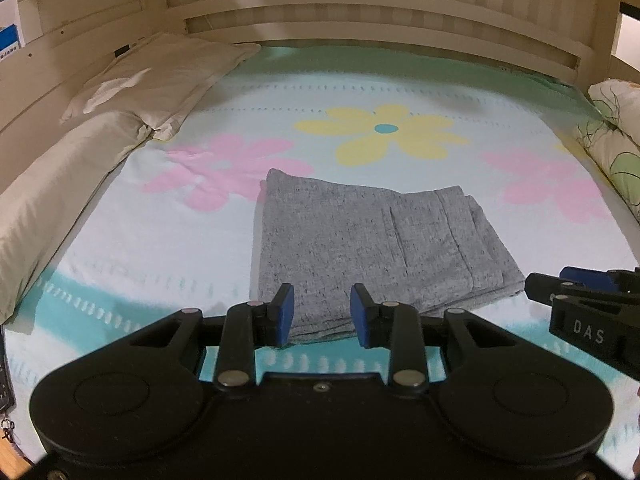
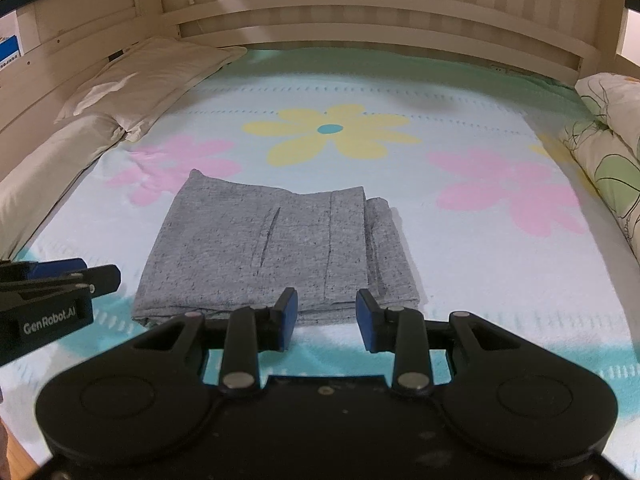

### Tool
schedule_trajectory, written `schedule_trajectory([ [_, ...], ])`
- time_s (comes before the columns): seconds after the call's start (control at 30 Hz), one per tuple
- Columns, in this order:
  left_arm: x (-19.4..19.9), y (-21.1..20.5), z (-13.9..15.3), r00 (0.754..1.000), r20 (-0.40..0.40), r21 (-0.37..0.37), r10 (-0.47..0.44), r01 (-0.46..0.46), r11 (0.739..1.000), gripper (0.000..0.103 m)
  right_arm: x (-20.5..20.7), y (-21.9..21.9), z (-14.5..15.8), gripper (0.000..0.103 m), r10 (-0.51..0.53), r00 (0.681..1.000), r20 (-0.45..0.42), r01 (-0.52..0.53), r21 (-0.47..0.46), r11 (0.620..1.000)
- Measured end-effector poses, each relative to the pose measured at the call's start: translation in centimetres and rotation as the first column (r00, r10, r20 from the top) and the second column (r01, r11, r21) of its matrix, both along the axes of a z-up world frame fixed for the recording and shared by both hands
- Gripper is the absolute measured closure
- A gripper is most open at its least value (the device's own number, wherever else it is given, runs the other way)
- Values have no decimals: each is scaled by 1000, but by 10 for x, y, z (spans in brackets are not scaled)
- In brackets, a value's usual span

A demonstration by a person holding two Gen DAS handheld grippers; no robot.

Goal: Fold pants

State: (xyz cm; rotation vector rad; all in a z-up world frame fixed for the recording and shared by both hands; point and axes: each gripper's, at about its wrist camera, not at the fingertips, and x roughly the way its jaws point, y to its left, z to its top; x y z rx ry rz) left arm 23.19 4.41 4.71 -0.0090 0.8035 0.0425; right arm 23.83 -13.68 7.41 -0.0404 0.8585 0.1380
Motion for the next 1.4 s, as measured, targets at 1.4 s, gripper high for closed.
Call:
schedule_trajectory([
  [1.4,0,-3,-6,1000,-15,21,-10,10,1000,61,1,5,-6,68,14,1000,-19,-15,-20,1000],
])
